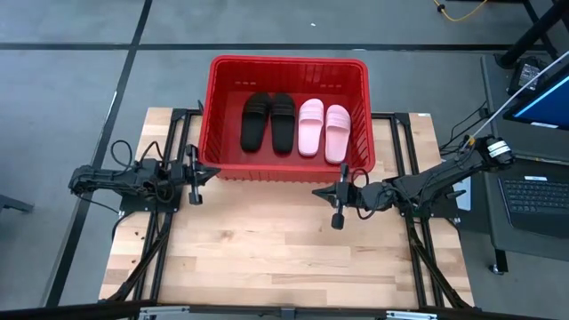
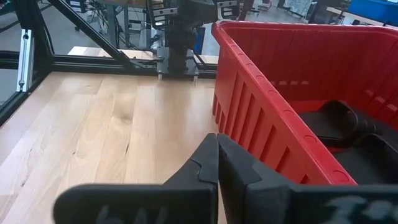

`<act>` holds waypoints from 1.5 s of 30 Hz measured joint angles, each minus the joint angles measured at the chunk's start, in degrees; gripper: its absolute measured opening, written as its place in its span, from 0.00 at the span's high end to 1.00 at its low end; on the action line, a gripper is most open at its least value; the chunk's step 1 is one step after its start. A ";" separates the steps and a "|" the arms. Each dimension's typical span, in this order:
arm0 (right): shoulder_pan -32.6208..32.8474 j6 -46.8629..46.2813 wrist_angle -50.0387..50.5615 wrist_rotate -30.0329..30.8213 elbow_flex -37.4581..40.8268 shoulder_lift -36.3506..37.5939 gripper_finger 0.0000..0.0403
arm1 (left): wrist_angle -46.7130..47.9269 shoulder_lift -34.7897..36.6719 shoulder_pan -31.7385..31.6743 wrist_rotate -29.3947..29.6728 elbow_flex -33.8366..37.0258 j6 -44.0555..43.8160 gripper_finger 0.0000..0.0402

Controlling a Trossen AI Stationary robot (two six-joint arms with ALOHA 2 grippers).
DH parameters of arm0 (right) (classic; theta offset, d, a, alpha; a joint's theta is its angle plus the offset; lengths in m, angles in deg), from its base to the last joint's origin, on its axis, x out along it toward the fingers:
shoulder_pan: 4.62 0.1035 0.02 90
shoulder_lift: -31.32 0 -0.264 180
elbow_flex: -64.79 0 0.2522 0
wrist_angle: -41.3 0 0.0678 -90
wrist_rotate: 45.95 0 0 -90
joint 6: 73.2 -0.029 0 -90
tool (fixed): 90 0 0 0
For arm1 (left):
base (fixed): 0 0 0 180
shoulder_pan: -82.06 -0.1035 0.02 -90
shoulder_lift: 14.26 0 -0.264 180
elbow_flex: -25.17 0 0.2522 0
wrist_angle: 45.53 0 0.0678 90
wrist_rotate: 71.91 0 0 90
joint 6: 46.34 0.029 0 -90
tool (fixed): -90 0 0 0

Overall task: Pick and place slides into bin
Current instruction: Return to Home Position

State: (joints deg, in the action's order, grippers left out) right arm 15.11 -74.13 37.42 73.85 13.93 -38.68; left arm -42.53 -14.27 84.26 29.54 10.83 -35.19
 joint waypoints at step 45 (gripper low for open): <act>3.65 1.16 24.14 -0.05 0.07 24.38 0.99 | -4.07 -0.02 -0.04 6.79 0.09 3.01 0.98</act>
State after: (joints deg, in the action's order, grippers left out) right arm 18.76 -72.97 61.56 73.80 13.99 -14.29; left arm -46.60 -14.29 84.22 36.33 10.91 -32.18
